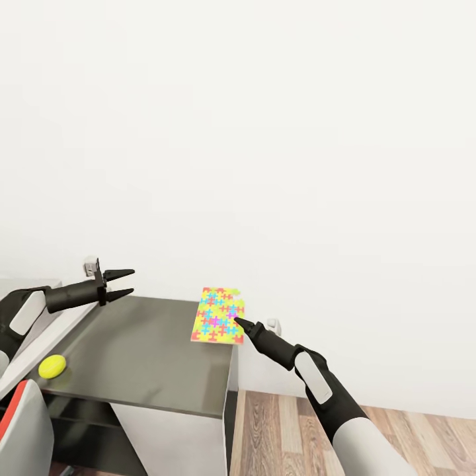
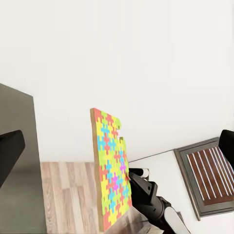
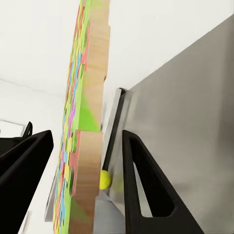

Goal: Put all the toys in the child's room - the three board games (two on the bed and one on the table), the two jigsaw puzzles on the table, and the tennis ball on the table - inside the toy box on the table in the child's room.

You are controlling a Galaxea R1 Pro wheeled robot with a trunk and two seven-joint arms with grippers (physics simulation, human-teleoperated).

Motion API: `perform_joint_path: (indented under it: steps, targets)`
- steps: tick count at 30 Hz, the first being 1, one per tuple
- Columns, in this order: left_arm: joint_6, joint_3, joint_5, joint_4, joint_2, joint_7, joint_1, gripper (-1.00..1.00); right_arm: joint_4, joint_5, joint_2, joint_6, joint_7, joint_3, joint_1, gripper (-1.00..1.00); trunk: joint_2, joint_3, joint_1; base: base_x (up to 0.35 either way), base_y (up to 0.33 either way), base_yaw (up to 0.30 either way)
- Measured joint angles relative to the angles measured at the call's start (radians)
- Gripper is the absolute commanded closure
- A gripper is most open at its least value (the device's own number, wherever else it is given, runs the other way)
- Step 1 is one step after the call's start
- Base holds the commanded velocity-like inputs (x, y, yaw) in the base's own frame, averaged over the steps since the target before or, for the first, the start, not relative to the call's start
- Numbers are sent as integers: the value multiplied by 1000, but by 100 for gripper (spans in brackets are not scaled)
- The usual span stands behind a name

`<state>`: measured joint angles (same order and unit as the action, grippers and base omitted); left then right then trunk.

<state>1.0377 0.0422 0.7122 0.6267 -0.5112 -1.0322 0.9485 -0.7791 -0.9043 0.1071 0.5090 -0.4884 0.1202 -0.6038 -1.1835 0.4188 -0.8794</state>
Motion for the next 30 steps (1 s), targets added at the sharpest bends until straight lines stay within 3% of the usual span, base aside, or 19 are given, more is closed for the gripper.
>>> perform_joint_path:
  steps: [30]
  targets:
    - [3,-2,1,0,-8,-6,0,-100,-6,-2,0,-2,0,0,0,100,210,-94,115,-19,0,0]
